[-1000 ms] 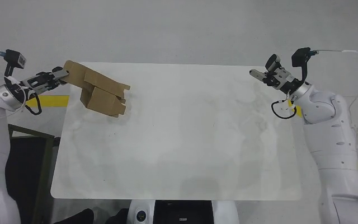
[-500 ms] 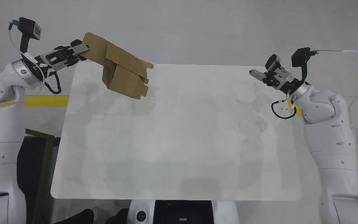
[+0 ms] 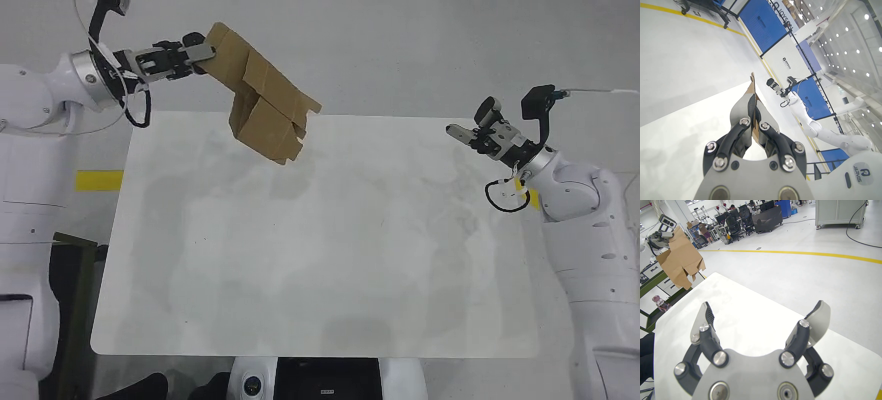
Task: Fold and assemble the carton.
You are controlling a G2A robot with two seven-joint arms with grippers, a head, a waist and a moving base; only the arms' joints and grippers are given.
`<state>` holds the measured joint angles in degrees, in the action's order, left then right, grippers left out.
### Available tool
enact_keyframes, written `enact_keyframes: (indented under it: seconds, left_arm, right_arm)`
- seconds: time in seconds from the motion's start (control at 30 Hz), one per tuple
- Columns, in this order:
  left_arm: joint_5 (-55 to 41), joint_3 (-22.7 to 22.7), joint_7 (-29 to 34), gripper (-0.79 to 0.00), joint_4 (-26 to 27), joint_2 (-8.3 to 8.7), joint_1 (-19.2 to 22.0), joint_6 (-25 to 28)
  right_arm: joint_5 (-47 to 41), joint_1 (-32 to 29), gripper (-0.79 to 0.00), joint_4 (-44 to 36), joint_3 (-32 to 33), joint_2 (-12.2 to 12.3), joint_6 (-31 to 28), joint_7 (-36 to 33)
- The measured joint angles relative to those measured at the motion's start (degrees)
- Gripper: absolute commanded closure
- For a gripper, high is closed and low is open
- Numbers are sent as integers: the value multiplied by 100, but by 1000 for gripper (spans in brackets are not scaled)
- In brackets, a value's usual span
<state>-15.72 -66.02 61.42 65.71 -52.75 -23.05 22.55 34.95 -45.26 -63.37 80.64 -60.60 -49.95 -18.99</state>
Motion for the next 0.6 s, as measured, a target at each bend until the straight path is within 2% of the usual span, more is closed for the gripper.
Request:
enact_keyframes:
  seconds: [0.13,0.3,0.43,0.6]
  left_arm:
    - [-103,485,7,0,-76,-169,264,100]
    - [-212,900,-62,0,-3,-326,349,186]
    - [-171,1064,-205,0,111,-390,300,208]
    - [348,1201,-318,0,369,-406,182,338]
  right_arm:
    - [0,0,-785,0,0,0,0,0]
    - [0,0,-785,0,0,0,0,0]
    - [0,0,-785,0,0,0,0,0]
    - [0,0,-785,0,0,0,0,0]
